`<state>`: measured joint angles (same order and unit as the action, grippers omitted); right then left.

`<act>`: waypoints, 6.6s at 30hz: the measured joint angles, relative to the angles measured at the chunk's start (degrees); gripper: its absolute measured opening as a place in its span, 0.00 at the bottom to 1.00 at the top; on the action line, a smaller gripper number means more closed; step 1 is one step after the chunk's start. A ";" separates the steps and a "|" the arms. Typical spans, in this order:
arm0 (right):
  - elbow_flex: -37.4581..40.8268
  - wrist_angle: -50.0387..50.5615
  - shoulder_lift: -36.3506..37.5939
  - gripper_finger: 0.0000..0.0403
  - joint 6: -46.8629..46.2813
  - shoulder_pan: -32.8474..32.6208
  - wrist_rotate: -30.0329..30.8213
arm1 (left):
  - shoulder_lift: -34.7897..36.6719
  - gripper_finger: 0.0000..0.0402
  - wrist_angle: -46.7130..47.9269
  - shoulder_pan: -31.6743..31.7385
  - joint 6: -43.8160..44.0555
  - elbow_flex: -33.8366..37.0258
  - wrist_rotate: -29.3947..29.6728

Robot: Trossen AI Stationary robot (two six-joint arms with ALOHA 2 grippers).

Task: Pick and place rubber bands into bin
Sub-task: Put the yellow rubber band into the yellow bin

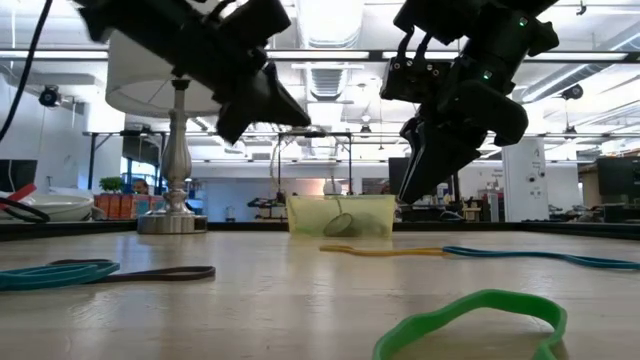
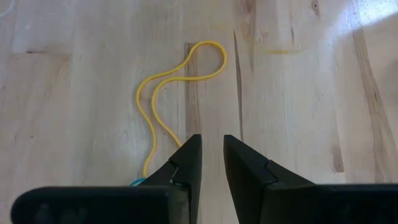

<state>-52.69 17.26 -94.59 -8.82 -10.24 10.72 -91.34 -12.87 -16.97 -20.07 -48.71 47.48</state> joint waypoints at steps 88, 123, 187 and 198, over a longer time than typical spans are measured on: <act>8.57 -23.66 -1.31 0.15 -0.04 -0.03 -8.44 | 26.43 0.30 -1.66 5.72 9.26 18.16 -33.43; 7.69 -24.40 -11.61 0.21 -0.17 0.11 -8.86 | 36.73 0.30 -6.42 -3.06 7.80 25.83 -32.41; -0.64 -20.65 -2.73 0.02 25.39 -7.98 44.34 | 36.73 0.30 -6.83 -3.06 7.82 25.81 -32.26; -7.04 -20.81 1.33 0.02 35.76 -3.87 46.73 | 36.73 0.30 -6.69 -3.01 7.98 25.81 -32.28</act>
<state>-59.72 -3.55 -93.25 26.94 -14.11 57.45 -54.61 -19.57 -19.99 -12.09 -22.90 15.20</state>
